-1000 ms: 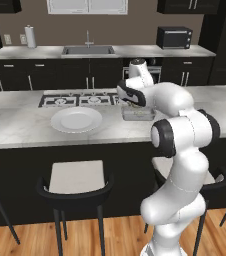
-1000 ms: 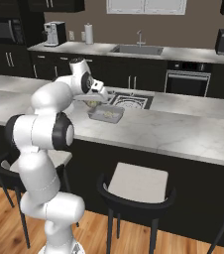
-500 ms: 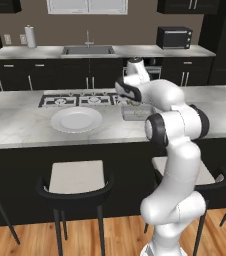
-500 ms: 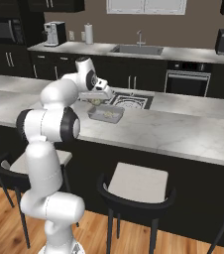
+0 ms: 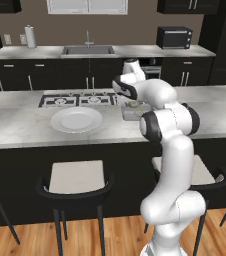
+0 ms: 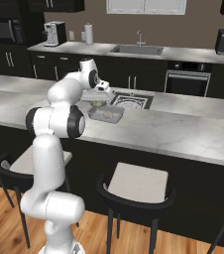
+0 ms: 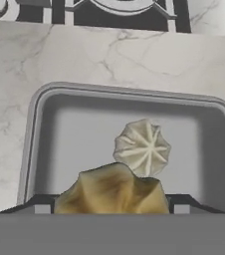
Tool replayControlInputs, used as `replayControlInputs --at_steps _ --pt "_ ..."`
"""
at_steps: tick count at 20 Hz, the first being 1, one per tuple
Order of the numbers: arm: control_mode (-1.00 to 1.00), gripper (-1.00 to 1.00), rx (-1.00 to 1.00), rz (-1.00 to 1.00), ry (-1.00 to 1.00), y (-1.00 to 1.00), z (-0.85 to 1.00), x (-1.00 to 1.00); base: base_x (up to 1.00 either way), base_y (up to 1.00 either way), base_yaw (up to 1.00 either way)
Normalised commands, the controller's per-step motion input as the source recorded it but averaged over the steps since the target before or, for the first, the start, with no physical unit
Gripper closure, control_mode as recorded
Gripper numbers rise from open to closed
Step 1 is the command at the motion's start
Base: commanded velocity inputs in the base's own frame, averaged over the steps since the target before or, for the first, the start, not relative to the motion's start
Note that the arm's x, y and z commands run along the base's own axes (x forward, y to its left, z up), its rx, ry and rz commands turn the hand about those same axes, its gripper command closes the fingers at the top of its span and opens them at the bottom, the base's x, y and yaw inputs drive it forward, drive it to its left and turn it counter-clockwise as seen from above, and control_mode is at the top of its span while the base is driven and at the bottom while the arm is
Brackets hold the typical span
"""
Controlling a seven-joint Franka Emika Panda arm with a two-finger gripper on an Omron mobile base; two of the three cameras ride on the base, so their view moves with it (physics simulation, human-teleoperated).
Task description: Place two dumplings into each of the tupperware containers and then place the containers in the fridge.
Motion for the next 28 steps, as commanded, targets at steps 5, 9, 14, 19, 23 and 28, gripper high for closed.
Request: replayControlInputs --at_steps 5,9,14,19,23,28 --pt "-1.0 1.0 -0.01 -0.01 0.11 -0.07 -0.28 0.21 0.0 0.0 0.0" --pt "-1.0 1.0 0.0 -0.01 0.05 -0.1 -0.3 0.19 0.0 0.0 0.0" --pt "-1.0 1.0 0.0 -0.03 0.0 -0.12 -0.35 0.09 0.0 0.0 0.0" --pt "-1.0 1.0 0.0 -0.03 0.0 -0.08 -0.25 0.04 0.0 0.0 0.0" --pt "-1.0 -1.0 0.0 -0.03 0.0 -0.04 -0.16 0.0 0.0 0.0 0.0" --pt "-1.0 -1.0 0.0 -0.02 -0.01 -0.14 -0.03 -0.02 0.0 0.0 0.0"
